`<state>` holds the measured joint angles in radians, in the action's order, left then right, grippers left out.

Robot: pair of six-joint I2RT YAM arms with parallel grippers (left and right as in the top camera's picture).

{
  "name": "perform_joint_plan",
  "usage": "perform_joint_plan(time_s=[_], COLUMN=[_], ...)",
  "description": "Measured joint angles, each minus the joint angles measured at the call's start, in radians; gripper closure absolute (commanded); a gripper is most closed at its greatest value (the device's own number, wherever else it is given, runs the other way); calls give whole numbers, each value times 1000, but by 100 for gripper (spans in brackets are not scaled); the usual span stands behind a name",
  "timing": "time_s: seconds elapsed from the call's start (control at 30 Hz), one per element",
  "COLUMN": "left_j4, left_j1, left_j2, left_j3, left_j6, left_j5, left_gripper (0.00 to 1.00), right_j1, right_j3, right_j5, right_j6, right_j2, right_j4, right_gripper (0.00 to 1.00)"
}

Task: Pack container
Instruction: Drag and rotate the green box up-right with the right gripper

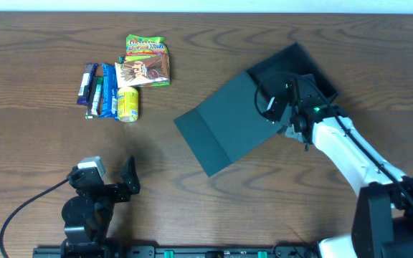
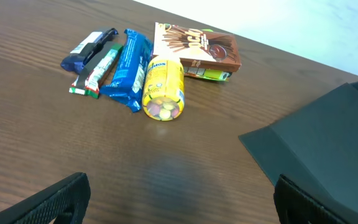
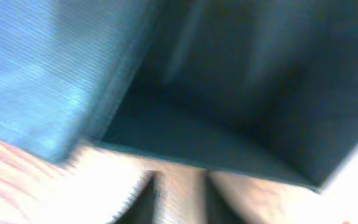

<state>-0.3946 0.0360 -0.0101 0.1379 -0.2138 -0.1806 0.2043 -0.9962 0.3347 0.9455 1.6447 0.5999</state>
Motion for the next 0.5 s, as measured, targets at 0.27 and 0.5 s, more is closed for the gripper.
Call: perform_joint_plan(time_s=[0.27, 0.5], left_j4=[0, 0], left_j1=[0, 0], left_j2=[0, 0], left_j3=[0, 0], left_j6=[0, 0], left_j5=[0, 0], left_gripper=[5, 4], right_j1=[6, 45], right_j3=[5, 8], right_j5=[-24, 61], right_j6=[-47, -56], right_j2=[13, -68], right_j4=[-19, -29], right_gripper=[63, 2])
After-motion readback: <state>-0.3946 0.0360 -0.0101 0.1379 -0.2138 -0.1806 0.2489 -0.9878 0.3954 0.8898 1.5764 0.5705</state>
